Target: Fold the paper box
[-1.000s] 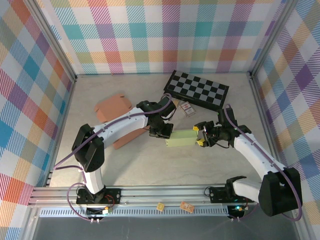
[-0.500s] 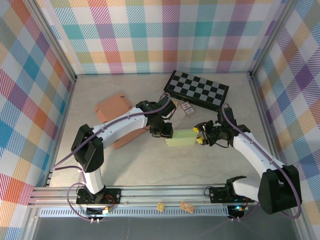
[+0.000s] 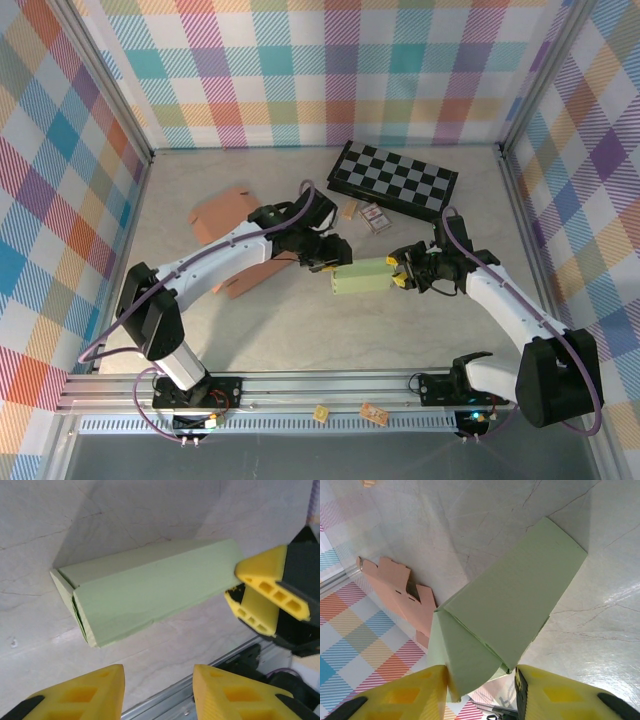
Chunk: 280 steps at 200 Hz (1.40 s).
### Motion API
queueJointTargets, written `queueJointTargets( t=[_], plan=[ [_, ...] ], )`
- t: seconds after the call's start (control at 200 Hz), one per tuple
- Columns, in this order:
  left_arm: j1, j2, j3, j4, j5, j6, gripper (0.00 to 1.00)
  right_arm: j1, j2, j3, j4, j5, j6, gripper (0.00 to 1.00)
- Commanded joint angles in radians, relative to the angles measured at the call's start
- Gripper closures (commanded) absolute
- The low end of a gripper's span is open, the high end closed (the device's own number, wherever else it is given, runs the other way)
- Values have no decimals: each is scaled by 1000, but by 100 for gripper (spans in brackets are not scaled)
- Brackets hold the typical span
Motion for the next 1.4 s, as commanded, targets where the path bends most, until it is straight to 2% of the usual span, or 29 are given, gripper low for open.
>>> queueJointTargets(
  t=[0.0, 0.235, 0.51, 0.645, 0.77, 0.985, 1.395],
  plan=[
    [27, -14, -51, 109, 76, -129, 60, -8, 11, -16, -12, 19, -19, 61],
    [48, -23, -146, 181, 106, -215, 59, -8, 16, -10, -27, 23, -29, 65],
    [79, -70, -224, 202, 57, -245, 56, -8, 16, -9, -35, 25, -35, 66],
    [86, -62, -261, 289, 80, -286, 56, -8, 18, -9, -36, 24, -35, 67],
    [87, -35, -263, 325, 94, -295, 58, -8, 14, -6, -43, 28, -39, 67],
    [87, -35, -275, 288, 79, -261, 65, -8, 17, -1, -56, 31, -46, 68],
    [86, -11, -319, 329, 114, -264, 69, -8, 25, 7, -76, 33, -56, 68]
  ],
)
